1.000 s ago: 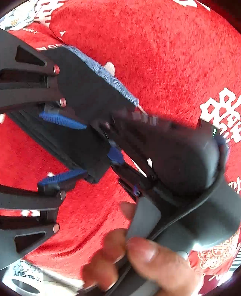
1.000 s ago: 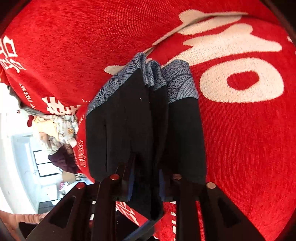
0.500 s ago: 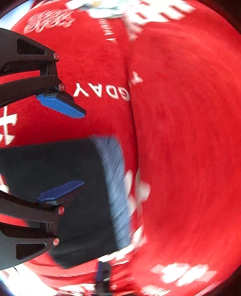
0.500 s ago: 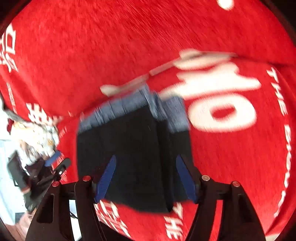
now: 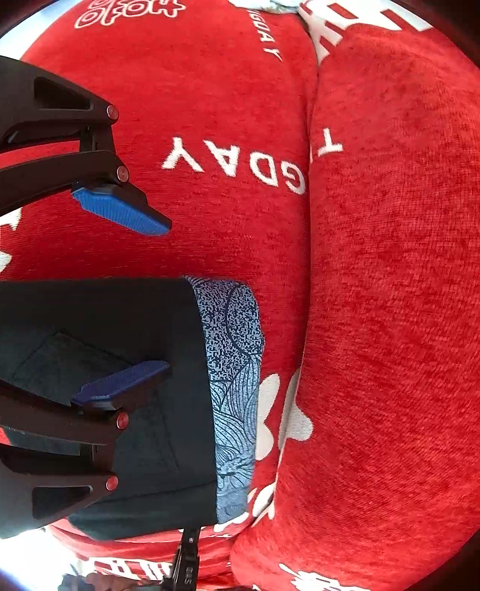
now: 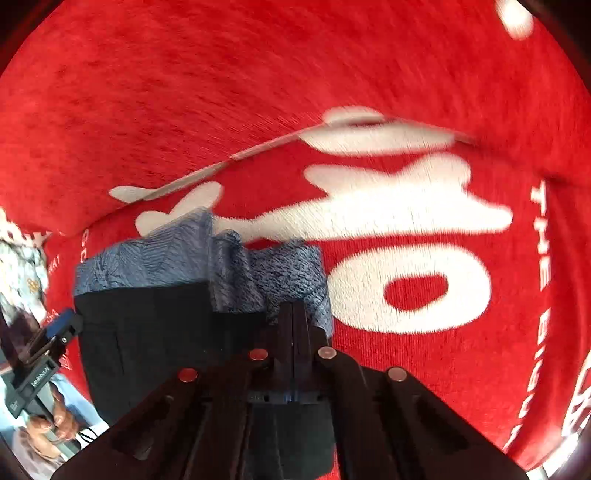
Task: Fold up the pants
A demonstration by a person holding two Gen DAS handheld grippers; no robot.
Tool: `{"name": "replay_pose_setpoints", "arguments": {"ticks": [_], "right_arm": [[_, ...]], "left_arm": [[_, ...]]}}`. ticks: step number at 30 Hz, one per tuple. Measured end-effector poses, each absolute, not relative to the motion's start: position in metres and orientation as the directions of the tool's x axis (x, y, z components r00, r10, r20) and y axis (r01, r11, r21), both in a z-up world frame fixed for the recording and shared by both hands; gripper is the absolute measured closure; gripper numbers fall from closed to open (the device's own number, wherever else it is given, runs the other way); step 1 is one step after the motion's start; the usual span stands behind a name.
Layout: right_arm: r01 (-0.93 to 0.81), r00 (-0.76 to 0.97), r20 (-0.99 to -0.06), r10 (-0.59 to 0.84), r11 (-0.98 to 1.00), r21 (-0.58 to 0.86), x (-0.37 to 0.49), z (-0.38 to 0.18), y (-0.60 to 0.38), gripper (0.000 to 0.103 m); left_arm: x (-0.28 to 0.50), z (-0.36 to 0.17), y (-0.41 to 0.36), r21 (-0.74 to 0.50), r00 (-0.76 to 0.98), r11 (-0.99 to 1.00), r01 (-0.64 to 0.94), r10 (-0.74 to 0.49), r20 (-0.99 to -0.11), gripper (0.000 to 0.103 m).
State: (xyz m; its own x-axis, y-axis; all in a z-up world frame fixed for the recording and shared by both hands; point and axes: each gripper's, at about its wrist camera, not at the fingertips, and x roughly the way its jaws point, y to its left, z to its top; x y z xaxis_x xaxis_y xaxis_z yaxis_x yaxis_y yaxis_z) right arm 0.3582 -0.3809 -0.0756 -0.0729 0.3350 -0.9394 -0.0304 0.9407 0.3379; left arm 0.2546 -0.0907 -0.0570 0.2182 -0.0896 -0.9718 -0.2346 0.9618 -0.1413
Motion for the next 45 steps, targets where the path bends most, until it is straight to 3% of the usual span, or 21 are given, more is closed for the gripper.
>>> {"name": "replay_pose_setpoints", "arguments": {"ticks": [2, 4, 6, 9, 11, 14, 16, 23, 40, 45], "right_arm": [[-0.010, -0.039, -0.923, 0.382, 0.924, 0.382, 0.350, -0.065, -0.386, 0.102], [-0.005, -0.034, -0.932, 0.361, 0.932, 0.362, 0.339, -0.057, -0.387, 0.099], [-0.012, -0.027, -0.936, 0.352, 0.936, 0.353, 0.325, -0.046, -0.385, 0.098], [-0.050, 0.002, -0.940, 0.340, 0.939, 0.340, 0.304, -0.026, -0.379, 0.081], [-0.077, 0.024, -0.945, 0.325, 0.943, 0.323, 0.293, -0.014, -0.373, 0.054], [-0.125, 0.036, -0.948, 0.315, 0.943, 0.309, 0.284, -0.005, -0.363, 0.051], [-0.141, 0.025, -0.950, 0.311, 0.942, 0.305, 0.278, -0.003, -0.356, 0.046], [-0.169, -0.008, -0.953, 0.304, 0.939, 0.301, 0.262, -0.011, -0.348, 0.029], [-0.129, -0.007, -0.954, 0.300, 0.946, 0.299, 0.250, -0.017, -0.372, 0.025], [-0.156, 0.011, -0.943, 0.332, 0.932, 0.326, 0.249, -0.013, -0.366, 0.025]], "left_arm": [[0.254, -0.054, -0.094, -0.114, 0.206, 0.971, -0.211, -0.070, -0.976, 0.031], [0.253, -0.051, -0.096, -0.072, 0.196, 0.979, -0.191, -0.034, -0.980, 0.022], [0.253, -0.049, -0.098, -0.036, 0.184, 0.983, -0.178, -0.002, -0.983, 0.020], [0.251, -0.048, -0.098, -0.042, 0.171, 0.982, -0.185, -0.010, -0.985, 0.020], [0.251, -0.046, -0.099, -0.040, 0.168, 0.982, -0.182, -0.009, -0.986, 0.020], [0.247, -0.043, -0.099, -0.042, 0.162, 0.983, -0.181, -0.012, -0.987, 0.019], [0.244, -0.043, -0.100, -0.032, 0.154, 0.983, -0.181, -0.004, -0.988, 0.000], [0.235, -0.045, -0.104, -0.042, 0.125, 0.984, -0.171, -0.020, -0.992, 0.000], [0.218, -0.047, -0.082, -0.144, 0.077, 0.958, -0.249, -0.128, -0.989, 0.000], [0.218, -0.041, -0.094, -0.180, 0.095, 0.963, -0.202, -0.164, -0.982, 0.000]]}}
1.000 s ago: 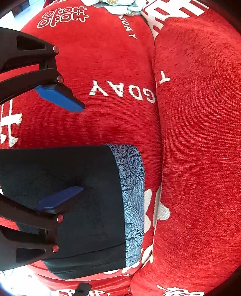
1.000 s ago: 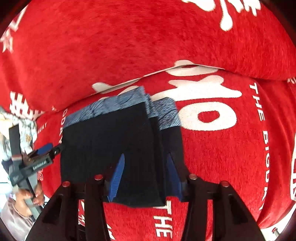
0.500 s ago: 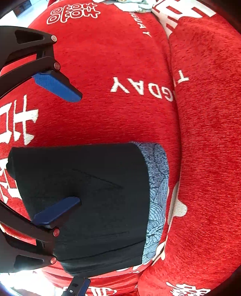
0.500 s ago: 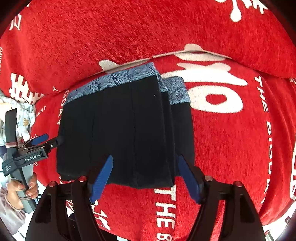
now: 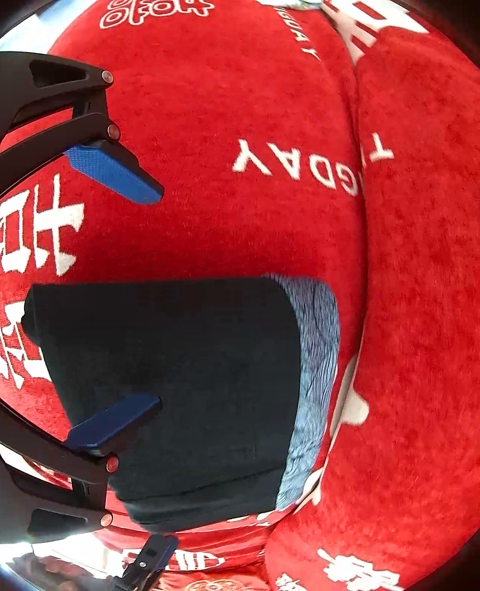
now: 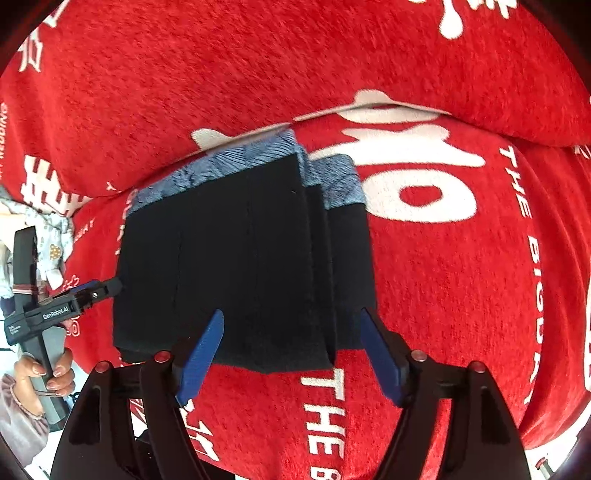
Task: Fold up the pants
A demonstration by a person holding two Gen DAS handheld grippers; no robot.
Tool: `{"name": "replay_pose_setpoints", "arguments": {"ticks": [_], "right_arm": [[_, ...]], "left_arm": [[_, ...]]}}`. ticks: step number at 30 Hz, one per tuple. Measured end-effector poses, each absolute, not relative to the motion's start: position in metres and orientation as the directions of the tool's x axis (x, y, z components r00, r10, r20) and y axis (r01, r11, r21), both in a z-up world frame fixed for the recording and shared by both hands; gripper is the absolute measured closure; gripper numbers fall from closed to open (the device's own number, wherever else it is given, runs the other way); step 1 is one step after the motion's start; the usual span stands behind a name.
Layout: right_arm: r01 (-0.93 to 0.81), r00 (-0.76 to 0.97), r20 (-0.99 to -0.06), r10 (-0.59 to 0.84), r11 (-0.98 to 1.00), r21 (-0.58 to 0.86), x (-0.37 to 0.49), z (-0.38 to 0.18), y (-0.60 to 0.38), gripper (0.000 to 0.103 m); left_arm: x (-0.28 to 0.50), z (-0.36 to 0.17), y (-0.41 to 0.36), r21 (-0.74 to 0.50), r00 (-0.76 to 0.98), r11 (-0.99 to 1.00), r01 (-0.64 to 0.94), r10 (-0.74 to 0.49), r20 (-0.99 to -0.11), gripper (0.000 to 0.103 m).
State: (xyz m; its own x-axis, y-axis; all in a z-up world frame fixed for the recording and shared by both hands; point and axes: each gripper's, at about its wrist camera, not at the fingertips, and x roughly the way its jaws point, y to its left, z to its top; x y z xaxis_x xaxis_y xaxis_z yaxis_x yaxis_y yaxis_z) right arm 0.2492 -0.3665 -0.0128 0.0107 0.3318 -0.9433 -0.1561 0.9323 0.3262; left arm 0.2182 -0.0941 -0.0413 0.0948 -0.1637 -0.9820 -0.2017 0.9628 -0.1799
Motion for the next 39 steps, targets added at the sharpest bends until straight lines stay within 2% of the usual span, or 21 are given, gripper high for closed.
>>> {"name": "replay_pose_setpoints", "arguments": {"ticks": [4, 6, 7, 8, 9, 10, 13, 20, 29, 30, 31, 32, 34, 36, 39], "right_arm": [[-0.158, -0.021, -0.934, 0.358, 0.921, 0.356, 0.252, -0.019, -0.364, 0.025], [-0.142, -0.047, -0.919, 0.391, 0.908, 0.394, 0.254, -0.024, -0.365, 0.030], [-0.143, -0.057, -0.922, 0.383, 0.911, 0.387, 0.253, -0.027, -0.364, 0.048], [-0.159, -0.059, -0.941, 0.334, 0.927, 0.339, 0.252, -0.030, -0.364, 0.072], [-0.164, -0.060, -0.948, 0.312, 0.934, 0.318, 0.251, -0.031, -0.366, 0.080], [-0.157, -0.065, -0.947, 0.313, 0.934, 0.320, 0.250, -0.033, -0.370, 0.086], [-0.145, -0.086, -0.945, 0.315, 0.935, 0.324, 0.246, -0.039, -0.377, 0.089], [-0.132, -0.103, -0.937, 0.335, 0.929, 0.346, 0.244, -0.041, -0.382, 0.089], [-0.098, -0.120, -0.921, 0.370, 0.919, 0.382, 0.249, -0.043, -0.390, 0.086], [-0.098, -0.119, -0.920, 0.372, 0.918, 0.384, 0.250, -0.043, -0.391, 0.084], [-0.100, -0.115, -0.920, 0.374, 0.917, 0.385, 0.252, -0.042, -0.393, 0.076], [-0.102, -0.110, -0.919, 0.378, 0.916, 0.388, 0.253, -0.041, -0.394, 0.063], [-0.104, -0.105, -0.916, 0.387, 0.912, 0.397, 0.255, -0.040, -0.396, 0.051], [-0.107, -0.104, -0.917, 0.385, 0.912, 0.395, 0.258, -0.040, -0.398, 0.048], [-0.094, -0.095, -0.917, 0.387, 0.914, 0.395, 0.265, -0.043, -0.403, 0.037]], "left_arm": [[0.222, -0.045, -0.101, -0.193, 0.086, 0.962, -0.194, -0.179, -0.980, 0.000], [0.224, -0.046, -0.098, -0.195, 0.083, 0.960, -0.201, -0.182, -0.980, 0.000], [0.224, -0.046, -0.098, -0.196, 0.080, 0.959, -0.205, -0.184, -0.980, 0.000], [0.224, -0.047, -0.099, -0.196, 0.077, 0.959, -0.206, -0.184, -0.980, 0.000], [0.224, -0.048, -0.099, -0.190, 0.072, 0.960, -0.203, -0.179, -0.981, 0.000], [0.224, -0.050, -0.103, -0.185, 0.069, 0.962, -0.199, -0.175, -0.982, 0.000], [0.222, -0.057, -0.110, -0.177, 0.050, 0.967, -0.183, -0.171, -0.984, 0.000], [0.222, -0.059, -0.117, -0.188, 0.039, 0.965, -0.181, -0.184, -0.982, 0.000], [0.229, -0.056, -0.089, -0.218, 0.052, 0.952, -0.216, -0.212, -0.976, 0.000], [0.229, -0.056, -0.087, -0.222, 0.054, 0.950, -0.220, -0.216, -0.975, 0.000], [0.231, -0.057, -0.085, -0.227, 0.054, 0.948, -0.223, -0.221, -0.974, 0.000], [0.232, -0.058, -0.083, -0.233, 0.051, 0.946, -0.227, -0.227, -0.972, 0.000], [0.231, -0.059, -0.077, -0.238, 0.046, 0.944, -0.231, -0.233, -0.971, 0.000], [0.232, -0.059, -0.076, -0.242, 0.044, 0.942, -0.233, -0.238, -0.970, 0.000], [0.235, -0.060, -0.079, -0.248, 0.044, 0.941, -0.232, -0.244, -0.969, 0.000]]}}
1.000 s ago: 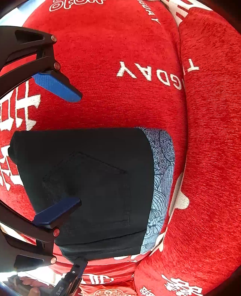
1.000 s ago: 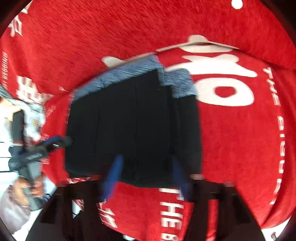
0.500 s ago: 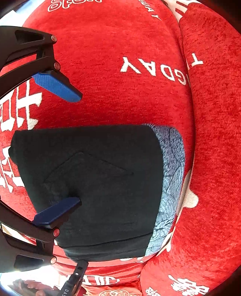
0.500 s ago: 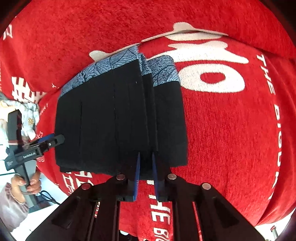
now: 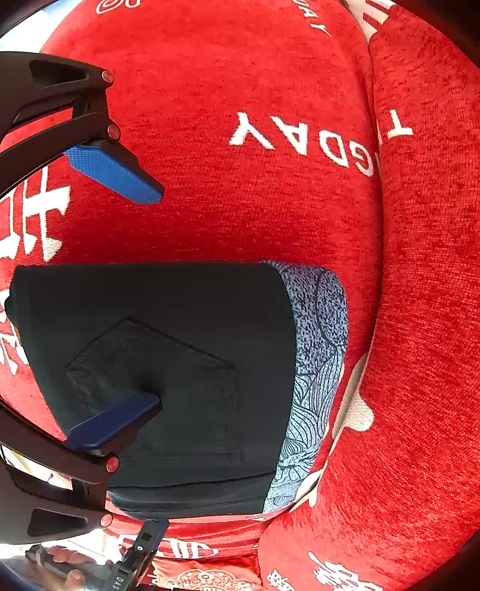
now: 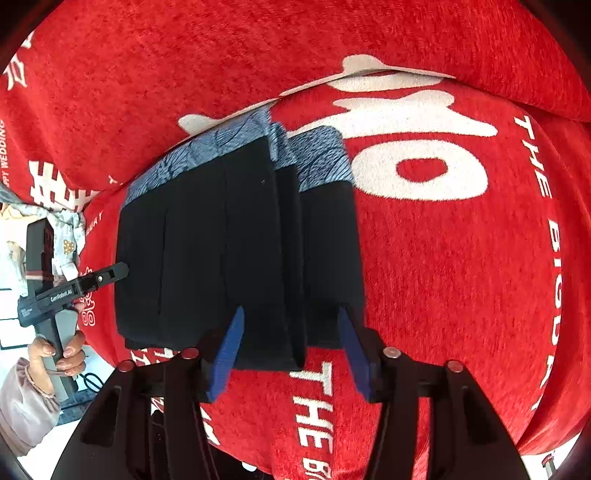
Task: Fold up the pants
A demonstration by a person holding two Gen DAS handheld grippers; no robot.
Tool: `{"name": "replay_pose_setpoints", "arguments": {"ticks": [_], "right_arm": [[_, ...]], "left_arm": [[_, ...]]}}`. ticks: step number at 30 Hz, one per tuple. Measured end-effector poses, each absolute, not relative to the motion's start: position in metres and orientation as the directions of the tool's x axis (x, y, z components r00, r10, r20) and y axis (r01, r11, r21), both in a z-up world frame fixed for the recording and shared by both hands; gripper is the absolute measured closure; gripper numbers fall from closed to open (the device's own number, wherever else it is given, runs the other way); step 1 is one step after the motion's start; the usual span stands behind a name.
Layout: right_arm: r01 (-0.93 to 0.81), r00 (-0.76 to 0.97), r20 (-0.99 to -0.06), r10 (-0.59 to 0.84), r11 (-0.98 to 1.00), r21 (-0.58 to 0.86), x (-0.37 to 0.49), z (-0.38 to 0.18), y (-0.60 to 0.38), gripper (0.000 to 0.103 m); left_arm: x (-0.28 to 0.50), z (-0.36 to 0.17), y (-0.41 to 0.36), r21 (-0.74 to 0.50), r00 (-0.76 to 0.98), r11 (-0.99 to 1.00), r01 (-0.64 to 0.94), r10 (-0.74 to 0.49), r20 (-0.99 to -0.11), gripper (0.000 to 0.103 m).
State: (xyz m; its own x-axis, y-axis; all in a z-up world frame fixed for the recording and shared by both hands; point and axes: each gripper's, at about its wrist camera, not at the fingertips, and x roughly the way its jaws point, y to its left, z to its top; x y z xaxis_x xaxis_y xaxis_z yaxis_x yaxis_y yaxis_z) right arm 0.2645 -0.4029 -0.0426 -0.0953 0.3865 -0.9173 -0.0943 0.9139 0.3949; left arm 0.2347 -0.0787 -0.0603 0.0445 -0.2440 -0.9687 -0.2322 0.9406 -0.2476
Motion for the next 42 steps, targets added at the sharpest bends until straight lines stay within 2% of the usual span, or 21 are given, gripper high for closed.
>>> {"name": "replay_pose_setpoints", "arguments": {"ticks": [5, 11, 17, 23, 28, 31, 33, 34, 35, 37, 38, 40, 42], "right_arm": [[-0.079, -0.096, -0.901, 0.422, 0.899, 0.430, 0.277, -0.050, -0.411, 0.023], [-0.044, -0.153, -0.863, 0.482, 0.869, 0.493, 0.286, -0.068, -0.418, 0.022], [0.019, -0.192, -0.788, 0.585, 0.805, 0.593, 0.298, -0.089, -0.436, 0.021], [0.037, -0.245, -0.692, 0.680, 0.719, 0.694, 0.313, -0.111, -0.432, 0.019], [-0.032, -0.295, -0.688, 0.662, 0.713, 0.700, 0.320, -0.119, -0.415, 0.018], [0.021, -0.284, -0.682, 0.674, 0.715, 0.698, 0.326, -0.124, -0.415, 0.017], [0.016, -0.272, -0.708, 0.652, 0.739, 0.674, 0.324, -0.121, -0.417, 0.026], [0.010, -0.270, -0.714, 0.645, 0.744, 0.668, 0.323, -0.120, -0.417, 0.038], [0.017, -0.265, -0.709, 0.654, 0.738, 0.674, 0.321, -0.116, -0.418, 0.045], [0.014, -0.249, -0.705, 0.664, 0.730, 0.683, 0.320, -0.107, -0.419, 0.053], [0.008, -0.239, -0.704, 0.669, 0.726, 0.687, 0.319, -0.101, -0.420, 0.056], [0.011, -0.225, -0.696, 0.682, 0.716, 0.698, 0.317, -0.091, -0.422, 0.059], [0.024, -0.209, -0.684, 0.699, 0.703, 0.711, 0.315, -0.081, -0.424, 0.060]], "left_arm": [[0.240, -0.064, -0.086, -0.256, 0.041, 0.939, -0.228, -0.254, -0.966, 0.000], [0.246, -0.064, -0.084, -0.304, 0.049, 0.928, -0.216, -0.300, -0.953, 0.000], [0.249, -0.076, -0.072, -0.451, 0.048, 0.866, -0.218, -0.452, -0.891, 0.000], [0.261, -0.093, -0.095, -0.460, 0.016, 0.875, -0.151, -0.463, -0.886, 0.000], [0.266, -0.097, -0.105, -0.451, 0.034, 0.874, -0.180, -0.453, -0.891, 0.000], [0.267, -0.101, -0.107, -0.455, 0.034, 0.870, -0.189, -0.458, -0.888, 0.000], [0.267, -0.100, -0.108, -0.453, 0.039, 0.870, -0.196, -0.455, -0.890, 0.000], [0.266, -0.097, -0.110, -0.448, 0.048, 0.874, -0.188, -0.447, -0.893, 0.005], [0.265, -0.093, -0.112, -0.446, 0.063, 0.876, -0.184, -0.443, -0.894, 0.009], [0.260, -0.079, -0.109, -0.462, 0.103, 0.867, -0.187, -0.450, -0.887, 0.023], [0.259, -0.074, -0.107, -0.471, 0.118, 0.862, -0.190, -0.456, -0.882, 0.027], [0.253, -0.062, -0.099, -0.504, 0.143, 0.839, -0.204, -0.484, -0.864, 0.040], [0.248, -0.052, -0.093, -0.535, 0.153, 0.817, -0.215, -0.513, -0.845, 0.041]]}}
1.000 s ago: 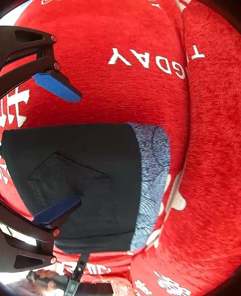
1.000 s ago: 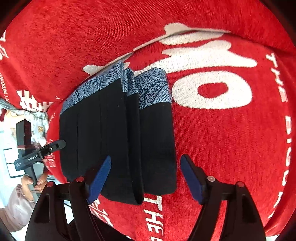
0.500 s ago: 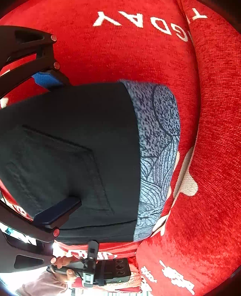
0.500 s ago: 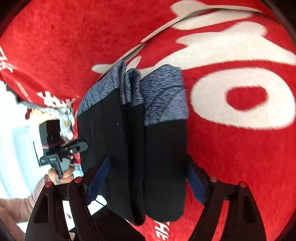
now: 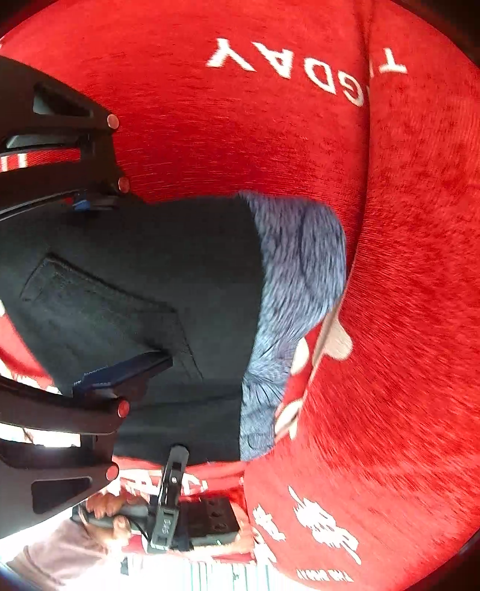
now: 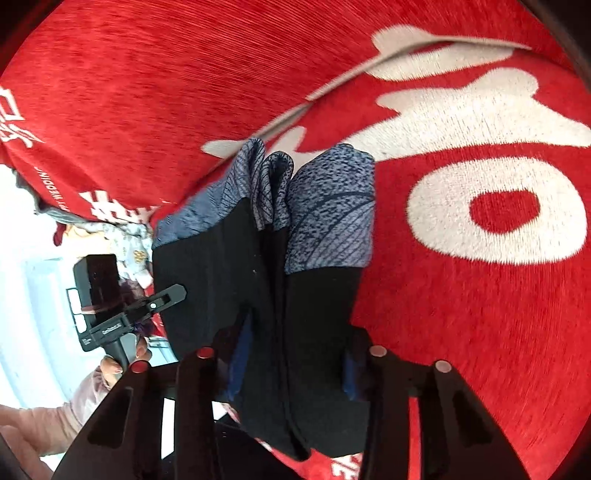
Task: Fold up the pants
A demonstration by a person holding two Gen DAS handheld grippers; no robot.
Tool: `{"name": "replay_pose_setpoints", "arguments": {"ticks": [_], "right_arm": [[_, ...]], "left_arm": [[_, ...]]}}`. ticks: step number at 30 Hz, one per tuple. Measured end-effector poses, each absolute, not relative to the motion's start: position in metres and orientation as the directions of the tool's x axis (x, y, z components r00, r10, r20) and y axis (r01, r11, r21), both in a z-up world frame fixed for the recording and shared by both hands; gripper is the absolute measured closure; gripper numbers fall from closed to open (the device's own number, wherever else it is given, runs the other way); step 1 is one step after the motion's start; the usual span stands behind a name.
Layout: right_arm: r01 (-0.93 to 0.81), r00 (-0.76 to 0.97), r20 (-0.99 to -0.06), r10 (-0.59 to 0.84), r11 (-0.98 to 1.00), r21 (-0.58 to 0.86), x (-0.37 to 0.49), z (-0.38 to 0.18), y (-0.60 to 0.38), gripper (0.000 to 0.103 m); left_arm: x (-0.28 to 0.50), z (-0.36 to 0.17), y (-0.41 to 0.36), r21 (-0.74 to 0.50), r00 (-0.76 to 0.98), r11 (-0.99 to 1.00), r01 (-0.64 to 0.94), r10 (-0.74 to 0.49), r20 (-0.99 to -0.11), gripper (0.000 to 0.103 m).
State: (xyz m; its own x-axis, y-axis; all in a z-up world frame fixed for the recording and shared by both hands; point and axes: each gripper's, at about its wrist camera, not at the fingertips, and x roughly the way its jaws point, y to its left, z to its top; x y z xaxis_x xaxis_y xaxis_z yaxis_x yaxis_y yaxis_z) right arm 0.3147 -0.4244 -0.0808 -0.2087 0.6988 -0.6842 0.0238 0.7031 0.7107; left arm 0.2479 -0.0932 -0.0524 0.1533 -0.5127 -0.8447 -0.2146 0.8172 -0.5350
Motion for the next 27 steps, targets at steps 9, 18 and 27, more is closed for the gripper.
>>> {"name": "replay_pose_setpoints", "arguments": {"ticks": [9, 18, 27], "right_arm": [[0.042, -0.209, -0.625, 0.752, 0.645, 0.763, 0.270, -0.038, -0.392, 0.061], [0.100, -0.271, -0.595, 0.757, 0.637, 0.764, 0.213, -0.055, -0.341, 0.061], [0.020, -0.219, -0.858, 0.464, 0.882, 0.471, 0.219, -0.049, -0.339, 0.052]], "left_arm": [[0.201, -0.005, -0.072, -0.466, 0.137, 0.876, -0.123, -0.450, -0.883, 0.041], [0.137, -0.010, -0.021, -0.326, 0.135, 0.918, -0.228, -0.301, -0.944, 0.040], [0.130, 0.000, 0.016, -0.146, 0.191, 0.951, -0.271, -0.096, -0.977, 0.040]]}}
